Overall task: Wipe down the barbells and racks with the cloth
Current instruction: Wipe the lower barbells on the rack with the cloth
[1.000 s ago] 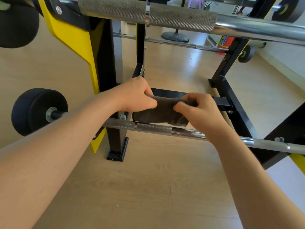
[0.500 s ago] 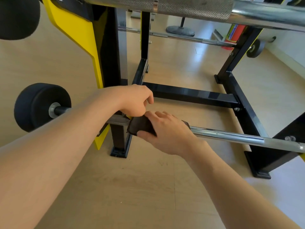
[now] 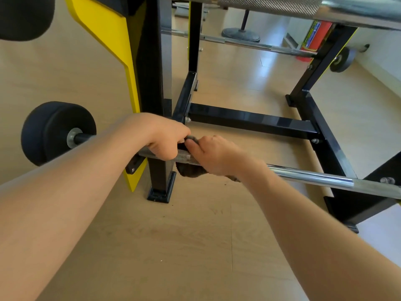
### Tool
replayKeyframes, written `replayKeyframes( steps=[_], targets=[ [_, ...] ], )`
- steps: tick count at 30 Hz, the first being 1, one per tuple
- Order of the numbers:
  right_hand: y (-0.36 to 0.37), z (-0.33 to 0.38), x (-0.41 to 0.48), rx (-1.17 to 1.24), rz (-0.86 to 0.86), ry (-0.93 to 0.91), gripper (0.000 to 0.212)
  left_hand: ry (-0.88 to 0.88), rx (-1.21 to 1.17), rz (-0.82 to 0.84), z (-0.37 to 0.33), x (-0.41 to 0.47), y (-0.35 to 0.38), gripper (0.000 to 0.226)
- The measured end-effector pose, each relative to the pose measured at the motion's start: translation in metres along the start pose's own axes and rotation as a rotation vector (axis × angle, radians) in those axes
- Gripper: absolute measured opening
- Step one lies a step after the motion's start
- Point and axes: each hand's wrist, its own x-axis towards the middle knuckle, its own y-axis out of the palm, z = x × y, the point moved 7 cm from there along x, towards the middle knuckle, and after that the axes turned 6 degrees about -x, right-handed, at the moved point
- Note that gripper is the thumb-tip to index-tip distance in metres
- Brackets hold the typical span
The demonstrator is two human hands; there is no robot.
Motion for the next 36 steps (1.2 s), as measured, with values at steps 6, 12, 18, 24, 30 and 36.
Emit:
replayKeyframes(
  steps=[6,12,18,24,30,36],
  targets=[
    [0.015,-0.041,-0.003,0.506,0.414,0.324,0.051,-0.016,-0.017,-0.03,0.004,-0.005,0.009,0.064],
    [0.014,-0.052,-0.009,0.398,0.445,0.423,0.047,0.0,0.029,-0.029,0.007,0.002,0.012,0.059],
    [0.009,0.019,-0.055,-0.165,-0.401,0.03,0.066,-0.048,0.076,-0.005,0.01,0.016,0.017,0.059],
    [0.004,0.007,-0.065,0.162,-0.689,-0.039,0.032,-0.005,0.019,0.046,0.01,0.012,0.01,0.064],
    [0.007,0.016,-0.025,-0.334,-0.352,-0.021,0.067,0.011,-0.05,0.035,0.013,0.001,0.009,0.08],
    [0.0,0.019,-0.018,-0.317,-0.251,-0.045,0.062,0.015,-0.043,-0.019,0.014,0.002,0.01,0.051]
  ],
)
